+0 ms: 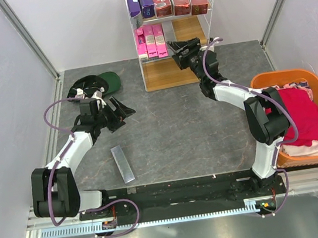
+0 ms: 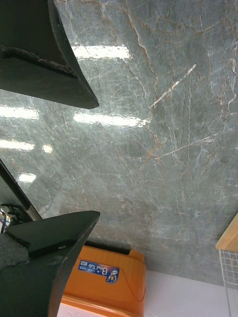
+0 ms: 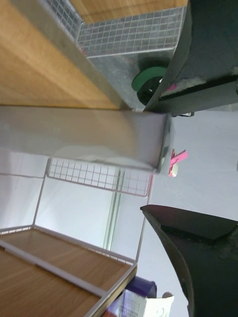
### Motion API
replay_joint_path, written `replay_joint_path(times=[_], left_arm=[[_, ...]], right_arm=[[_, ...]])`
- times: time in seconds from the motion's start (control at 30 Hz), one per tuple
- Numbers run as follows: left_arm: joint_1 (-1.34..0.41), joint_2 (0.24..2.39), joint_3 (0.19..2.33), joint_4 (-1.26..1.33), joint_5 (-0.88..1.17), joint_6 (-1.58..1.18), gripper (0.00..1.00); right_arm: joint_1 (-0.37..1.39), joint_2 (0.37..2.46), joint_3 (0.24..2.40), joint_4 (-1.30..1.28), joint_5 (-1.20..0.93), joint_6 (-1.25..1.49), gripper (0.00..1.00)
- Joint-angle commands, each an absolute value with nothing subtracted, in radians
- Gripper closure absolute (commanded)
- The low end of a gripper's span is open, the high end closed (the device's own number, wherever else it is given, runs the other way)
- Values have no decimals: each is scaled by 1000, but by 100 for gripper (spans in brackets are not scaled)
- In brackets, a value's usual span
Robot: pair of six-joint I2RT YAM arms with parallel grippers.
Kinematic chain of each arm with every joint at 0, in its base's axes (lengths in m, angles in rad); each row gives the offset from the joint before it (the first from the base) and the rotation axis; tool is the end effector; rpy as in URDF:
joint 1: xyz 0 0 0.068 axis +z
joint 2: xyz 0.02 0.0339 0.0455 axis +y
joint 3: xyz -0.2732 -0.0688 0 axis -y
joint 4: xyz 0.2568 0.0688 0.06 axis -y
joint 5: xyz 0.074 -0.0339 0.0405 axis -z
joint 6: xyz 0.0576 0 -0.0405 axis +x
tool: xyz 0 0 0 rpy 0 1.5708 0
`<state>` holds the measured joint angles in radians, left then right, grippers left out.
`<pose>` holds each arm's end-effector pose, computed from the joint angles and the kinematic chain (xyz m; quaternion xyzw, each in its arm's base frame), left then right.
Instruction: Place and organize the toothpastes onto the shelf
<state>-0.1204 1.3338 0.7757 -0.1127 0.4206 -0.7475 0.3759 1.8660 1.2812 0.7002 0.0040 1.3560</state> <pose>0.2996 -0.0599 0.2153 -0.1852 0.8657 -0.3494 0.3069 0.4442 0.1751 0.2983 0.3144 0.5862 0.5679 0.4848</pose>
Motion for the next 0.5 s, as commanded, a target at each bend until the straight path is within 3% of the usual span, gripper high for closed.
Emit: replay_joint_path(times=[0.0, 0.2, 0.47], left_arm=[[-127, 1345, 818, -109, 433, -700, 10], [-127, 1348, 819, -115, 437, -695, 10], [-127, 1327, 827, -141, 417, -683, 10]], right_arm=[[373, 1826, 1243, 767, -11, 1365, 18], [359, 1798, 1181, 831, -28, 1384, 9], [348, 1706, 1078, 910, -52, 1407, 6]])
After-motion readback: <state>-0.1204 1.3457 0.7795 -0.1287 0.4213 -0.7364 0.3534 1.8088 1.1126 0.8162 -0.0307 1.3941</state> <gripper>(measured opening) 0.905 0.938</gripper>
